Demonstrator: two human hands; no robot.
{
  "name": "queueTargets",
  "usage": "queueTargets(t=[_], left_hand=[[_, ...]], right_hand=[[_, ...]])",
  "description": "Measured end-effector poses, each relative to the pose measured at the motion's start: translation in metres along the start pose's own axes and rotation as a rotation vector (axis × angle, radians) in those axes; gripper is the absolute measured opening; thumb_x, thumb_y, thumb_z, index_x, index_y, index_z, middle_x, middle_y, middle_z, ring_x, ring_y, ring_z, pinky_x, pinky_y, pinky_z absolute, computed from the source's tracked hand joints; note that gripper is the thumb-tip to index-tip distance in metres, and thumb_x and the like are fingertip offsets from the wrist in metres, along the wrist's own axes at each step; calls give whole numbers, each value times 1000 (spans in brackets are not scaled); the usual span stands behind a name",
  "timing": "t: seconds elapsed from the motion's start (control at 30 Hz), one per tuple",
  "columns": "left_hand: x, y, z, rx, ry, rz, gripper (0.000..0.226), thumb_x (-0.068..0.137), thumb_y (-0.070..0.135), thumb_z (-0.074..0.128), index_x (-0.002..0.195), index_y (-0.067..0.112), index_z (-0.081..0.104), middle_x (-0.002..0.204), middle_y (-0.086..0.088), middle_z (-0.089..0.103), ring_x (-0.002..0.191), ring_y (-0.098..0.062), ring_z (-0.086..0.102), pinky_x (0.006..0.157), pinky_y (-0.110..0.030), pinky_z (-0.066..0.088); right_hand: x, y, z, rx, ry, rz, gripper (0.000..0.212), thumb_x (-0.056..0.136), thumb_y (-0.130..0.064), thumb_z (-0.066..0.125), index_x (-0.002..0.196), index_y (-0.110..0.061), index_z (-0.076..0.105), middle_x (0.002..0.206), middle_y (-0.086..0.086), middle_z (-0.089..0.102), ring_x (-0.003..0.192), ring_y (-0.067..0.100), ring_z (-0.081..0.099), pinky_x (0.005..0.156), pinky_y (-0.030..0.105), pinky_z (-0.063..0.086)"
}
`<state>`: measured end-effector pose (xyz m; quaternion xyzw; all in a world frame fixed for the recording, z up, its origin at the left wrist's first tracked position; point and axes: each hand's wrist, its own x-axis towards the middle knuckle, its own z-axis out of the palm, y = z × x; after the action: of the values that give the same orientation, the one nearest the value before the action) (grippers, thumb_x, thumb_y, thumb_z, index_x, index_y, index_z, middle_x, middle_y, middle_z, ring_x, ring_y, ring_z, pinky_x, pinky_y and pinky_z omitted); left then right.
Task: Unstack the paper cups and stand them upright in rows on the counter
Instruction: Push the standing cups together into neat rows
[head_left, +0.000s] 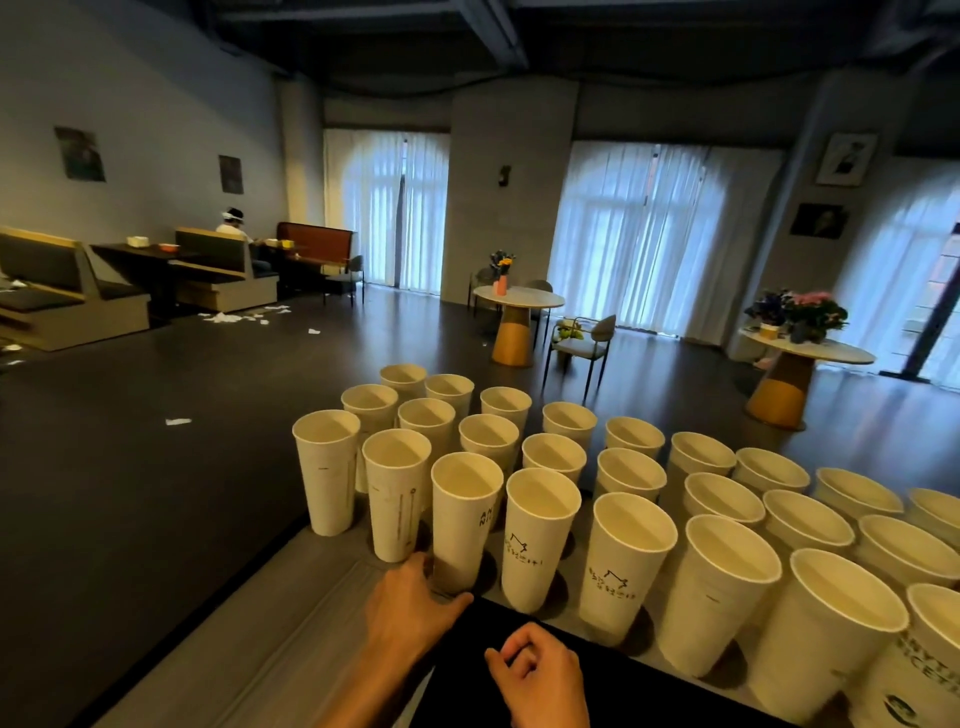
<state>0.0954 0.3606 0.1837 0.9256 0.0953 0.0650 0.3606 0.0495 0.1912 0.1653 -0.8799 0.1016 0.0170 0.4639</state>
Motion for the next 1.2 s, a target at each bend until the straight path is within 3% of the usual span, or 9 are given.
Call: queueTargets(t=[0.3,0.47,0.6,0.7,0.8,0.9,1.07,1.13,1.2], left_hand=[[10,-1,-4,13,-4,49,62,62,64,74,114,32,64,104,13,69,95,-4,63,76,-22,56],[8,-11,-15,-23,-35,-3,64,55,63,81,109,31,66,106,12,68,98,-4,63,77,-20,54],[10,-33,-43,-20,-33,-105,46,58,58,85,89,33,61,84,9,63,76,-5,60,57,-17,46],[11,-54,-66,-60,20,-194,39,61,48,88,84,30,62,79,4,66,72,-8,64,56,-24,53],[14,-70,-82,-62,63,-195,39,63,48,88,84,29,61,78,1,66,71,-10,65,59,-26,56],[18,-80,-91,-103,134,-189,41,66,41,88,87,26,56,82,2,64,73,-11,63,59,-26,54],[39,-91,-93,-231,263,-220,53,62,45,88,95,29,50,102,4,57,84,-8,56,68,-30,54],[49,-93,-91,-257,284,-221,69,60,47,88,114,27,50,114,4,56,91,-8,55,70,-27,49],[56,-97,-89,-242,303,-209,90,55,55,87,130,25,47,123,2,57,104,-15,58,76,-30,52]], right_hand=[[12,-19,7,-16,-9,-42,24,74,-27,83,68,-21,60,58,5,66,46,9,57,72,36,59],[2,-36,21,-29,-36,-98,23,74,-29,82,68,-22,62,59,3,67,47,6,58,66,30,58],[-2,-60,35,-84,-114,-127,18,77,-37,80,73,-27,65,61,-3,67,53,0,60,66,17,55],[-4,-79,53,-109,-181,-164,17,79,-40,78,91,-34,69,66,-7,69,64,1,66,75,22,58],[3,-90,75,-116,-265,-165,57,79,-42,77,131,-30,56,73,-7,72,71,1,68,84,25,57],[13,-100,93,-89,-293,-83,86,74,-48,78,146,-23,38,102,-2,73,94,12,70,87,27,56],[25,-113,108,-63,-152,-53,93,77,-43,78,151,-19,28,148,-2,47,133,18,49,105,29,45],[29,-117,113,-22,-147,16,94,76,-41,77,151,-19,25,134,5,59,116,21,64,94,32,55],[29,-120,115,114,-198,103,94,80,-32,74,152,-25,14,96,13,73,69,23,75,59,36,62]])
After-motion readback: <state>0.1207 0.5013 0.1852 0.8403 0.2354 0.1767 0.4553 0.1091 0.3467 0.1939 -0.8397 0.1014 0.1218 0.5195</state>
